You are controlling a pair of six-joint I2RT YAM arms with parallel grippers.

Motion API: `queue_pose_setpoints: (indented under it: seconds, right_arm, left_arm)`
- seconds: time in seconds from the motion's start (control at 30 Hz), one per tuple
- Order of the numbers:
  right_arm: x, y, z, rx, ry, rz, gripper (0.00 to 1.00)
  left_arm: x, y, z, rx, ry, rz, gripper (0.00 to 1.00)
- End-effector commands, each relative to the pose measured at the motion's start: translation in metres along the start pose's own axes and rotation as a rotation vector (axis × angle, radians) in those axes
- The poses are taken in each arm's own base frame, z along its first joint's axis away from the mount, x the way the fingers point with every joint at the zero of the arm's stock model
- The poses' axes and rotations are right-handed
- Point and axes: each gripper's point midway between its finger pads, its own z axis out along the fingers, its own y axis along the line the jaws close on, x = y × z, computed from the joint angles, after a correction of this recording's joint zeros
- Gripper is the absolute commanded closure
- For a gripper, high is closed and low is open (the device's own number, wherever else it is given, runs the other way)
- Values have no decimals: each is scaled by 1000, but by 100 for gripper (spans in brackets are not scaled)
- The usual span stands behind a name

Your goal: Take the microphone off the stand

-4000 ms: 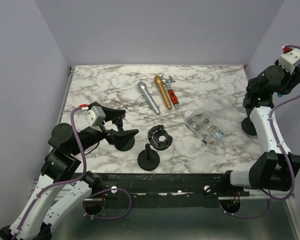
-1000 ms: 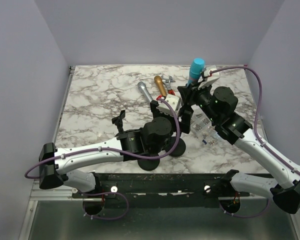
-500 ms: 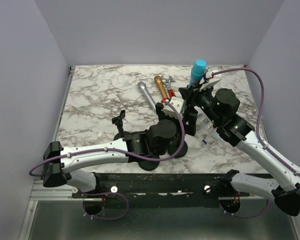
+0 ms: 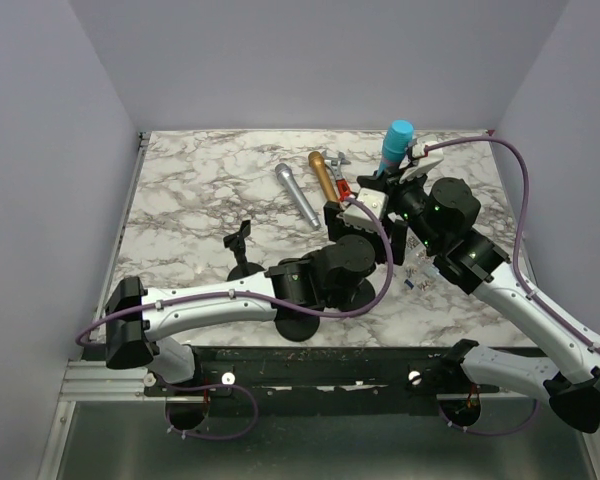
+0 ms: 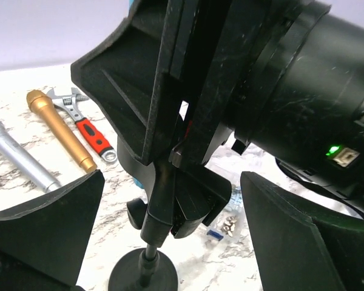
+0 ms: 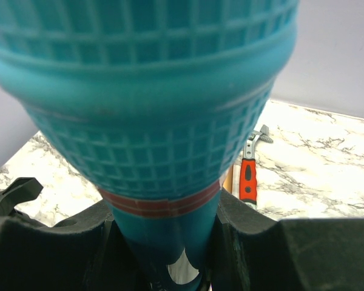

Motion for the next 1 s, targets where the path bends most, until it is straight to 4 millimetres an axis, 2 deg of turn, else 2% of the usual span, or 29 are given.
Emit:
queue_pose_setpoints:
  seconds: [0.0,0.17,0.2,0.23,0.27,0.3,0.33,0.6,0.8,0.97]
  right_arm:
    - [-9,8,-6,-24,-26,66,99]
    - [-9,8,-6,-25,-24,66,99]
    - [-10,8,-6,-24,-26,66,99]
    - [-10,8,-7,-25,-28,67,99]
    - [-11,8,-7,-23,-31,67,99]
    - [-12,8,-8,-24,-33,68,99]
    - [-14,7,-8,-22,-36,66,99]
    - [-38,6,-11,-10,-77,60,99]
    - [-86,5,-22,7,-165,60,99]
    - [-135,-10,-42,90,-266,61,99]
  left_arm:
    - [4,4,5,-58,-13,17,2]
    - [6,7,10,-89,-30,50,2]
    - [6,8,10,-92,-35,56,4]
    - [7,8,11,-88,-34,67,12]
    - [9,5,10,-63,-31,77,30]
    - [9,1,9,-25,-33,86,67]
    - [11,3,6,-13,-36,83,100]
    - [25,2,-4,66,8,79,100]
    - [31,0,-10,106,22,63,100]
    - [37,-6,-13,154,35,56,100]
